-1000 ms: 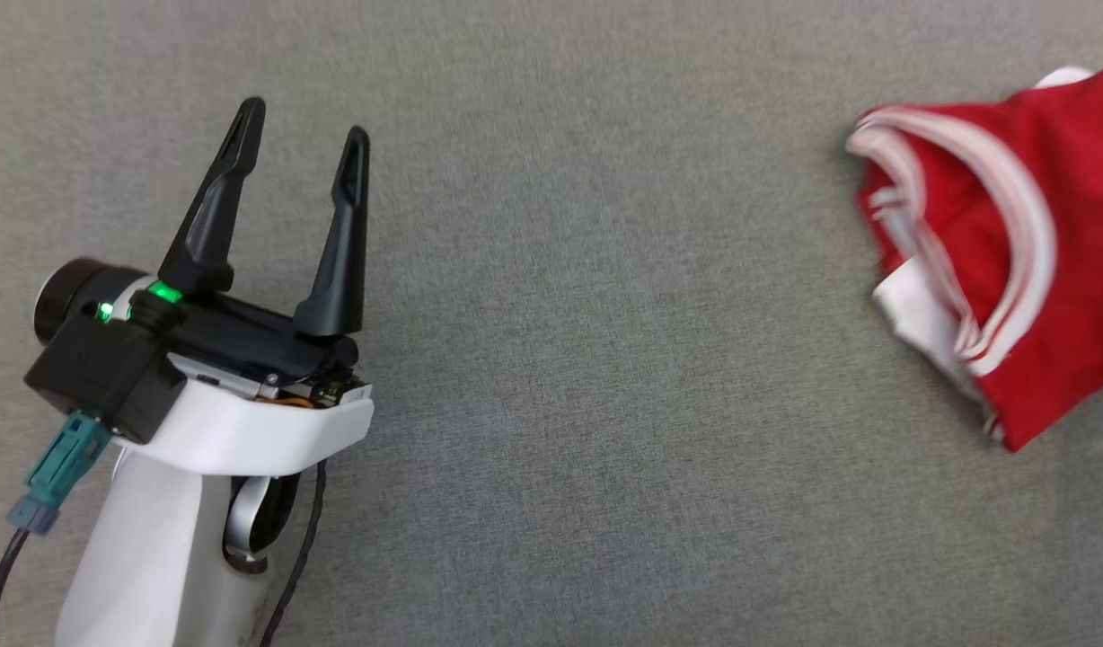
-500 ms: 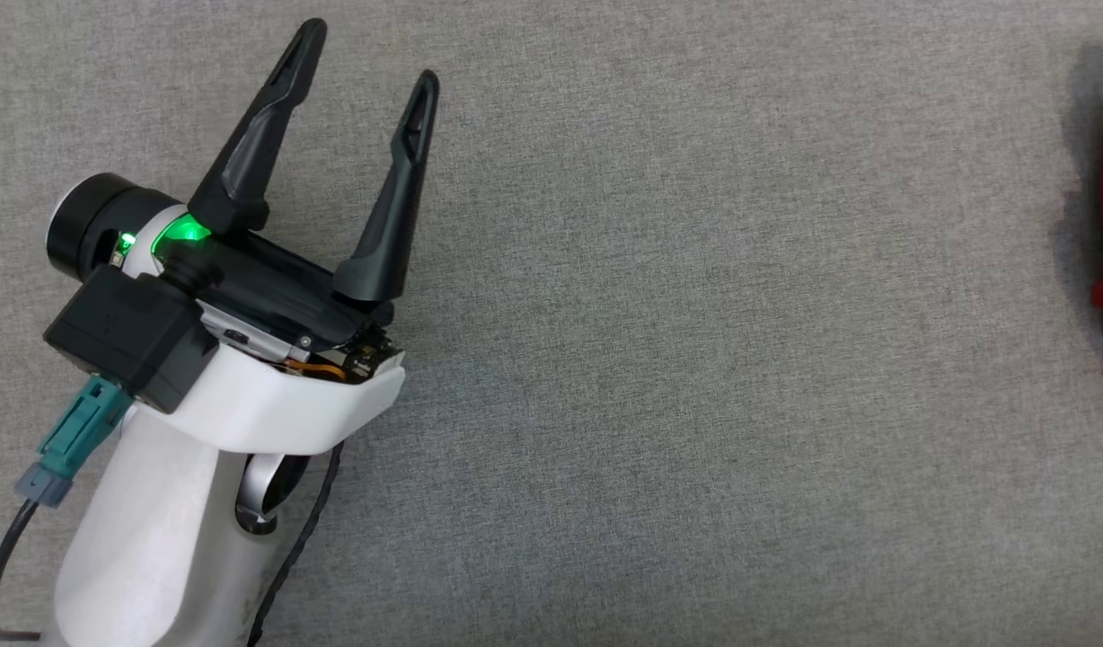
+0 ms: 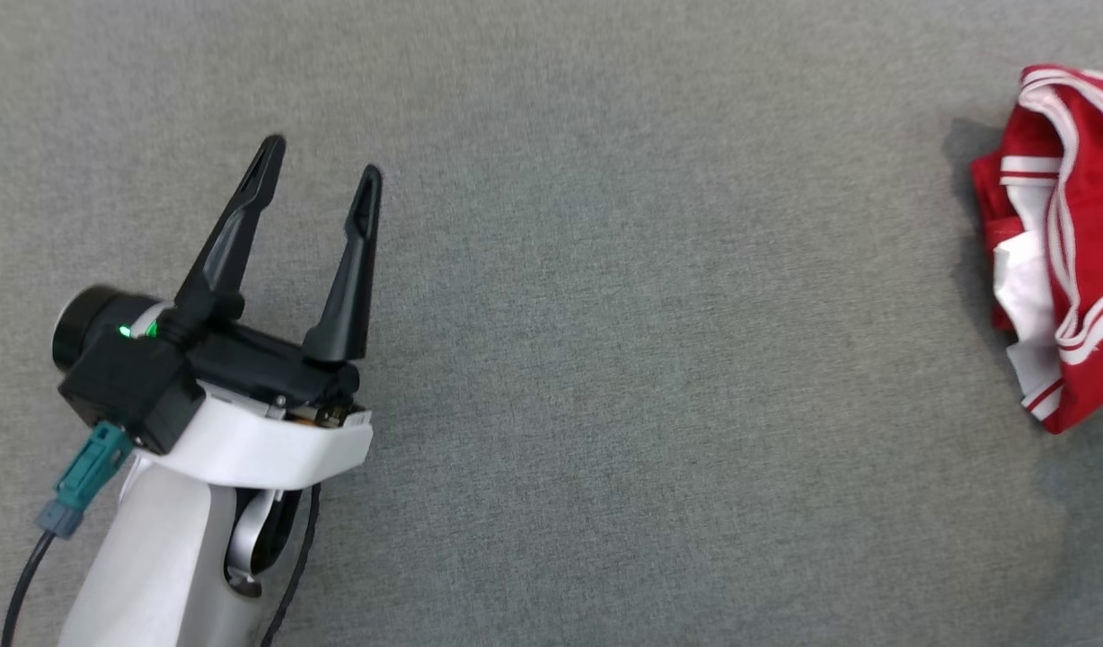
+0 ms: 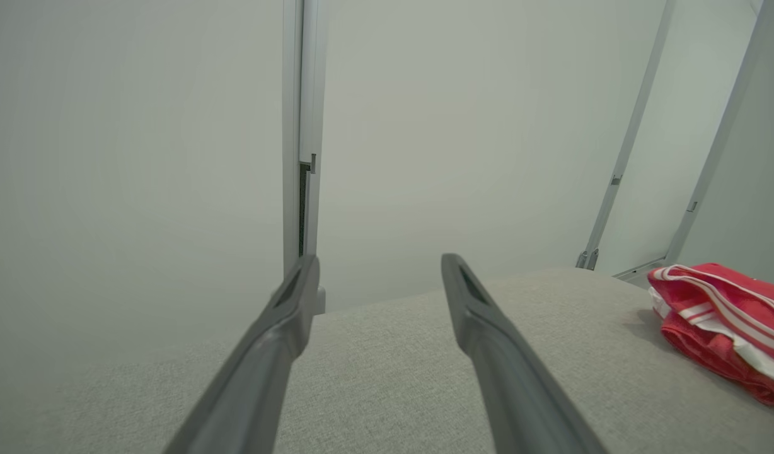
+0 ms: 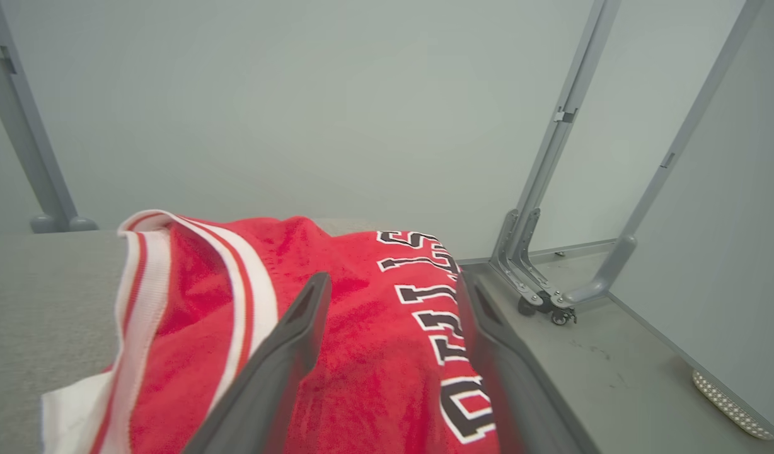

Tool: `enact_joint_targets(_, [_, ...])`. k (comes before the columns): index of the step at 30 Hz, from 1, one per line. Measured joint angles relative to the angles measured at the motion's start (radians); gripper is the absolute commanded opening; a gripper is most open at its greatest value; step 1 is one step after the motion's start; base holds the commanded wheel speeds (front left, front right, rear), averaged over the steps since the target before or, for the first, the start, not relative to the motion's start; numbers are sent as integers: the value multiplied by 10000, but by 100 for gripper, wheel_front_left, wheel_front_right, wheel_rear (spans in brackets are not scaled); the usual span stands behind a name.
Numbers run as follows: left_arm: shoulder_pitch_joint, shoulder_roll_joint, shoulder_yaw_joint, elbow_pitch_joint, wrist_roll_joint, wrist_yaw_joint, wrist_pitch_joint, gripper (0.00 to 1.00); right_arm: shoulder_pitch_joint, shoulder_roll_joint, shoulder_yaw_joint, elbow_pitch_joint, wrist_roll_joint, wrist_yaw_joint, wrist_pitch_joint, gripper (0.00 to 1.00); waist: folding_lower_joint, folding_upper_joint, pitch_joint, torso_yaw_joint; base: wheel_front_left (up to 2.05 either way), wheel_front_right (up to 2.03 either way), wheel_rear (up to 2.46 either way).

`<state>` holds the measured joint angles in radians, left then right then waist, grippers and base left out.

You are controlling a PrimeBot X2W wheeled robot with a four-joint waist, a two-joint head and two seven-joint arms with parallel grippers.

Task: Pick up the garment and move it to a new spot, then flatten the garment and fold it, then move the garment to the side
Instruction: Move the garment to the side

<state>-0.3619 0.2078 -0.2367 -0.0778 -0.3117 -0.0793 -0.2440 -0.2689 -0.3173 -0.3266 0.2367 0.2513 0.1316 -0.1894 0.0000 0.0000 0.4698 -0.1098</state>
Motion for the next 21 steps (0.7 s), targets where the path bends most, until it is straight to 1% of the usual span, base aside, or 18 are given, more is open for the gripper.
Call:
enact_joint_targets(1, [168,-8,46,31,-52,38,-17,100,160,213,182,-303,-35,0,-15,100,0,0,-156,-13,0,0,0])
enact_joint_targets(2, [168,-8,46,31,-52,38,-17,100,160,213,182,-303,-35,0,-15,100,0,0,-156,-13,0,0,0])
enact_joint_targets(4, [468,-10,121,113,-125,142,-29,100,561,600,541,-853,-171,2,-44,100,1,0,-457,-18,0,0,0])
enact_joint_targets(7, [905,0,328,173,-278,347,-29,100,972,1160,1223,-1685,-320,-8,52,100,0,0,-859,-1,0,0,0])
enact_joint_targets(10, [1338,42,531,242,-449,497,-29,100,1130,1530,1843,-2349,-466,-8,194,100,0,0,-1147,22,0,0,0])
enact_joint_targets(15, [1778,40,688,295,-602,690,-25,100,1443,1831,2387,-3049,-571,-8,464,100,0,0,-1330,300,0,0,0])
enact_joint_targets(21, [2007,29,1058,477,-642,982,-77,100,1566,1937,2713,-3505,-671,-8,861,100,0,0,-1445,898,0,0,0])
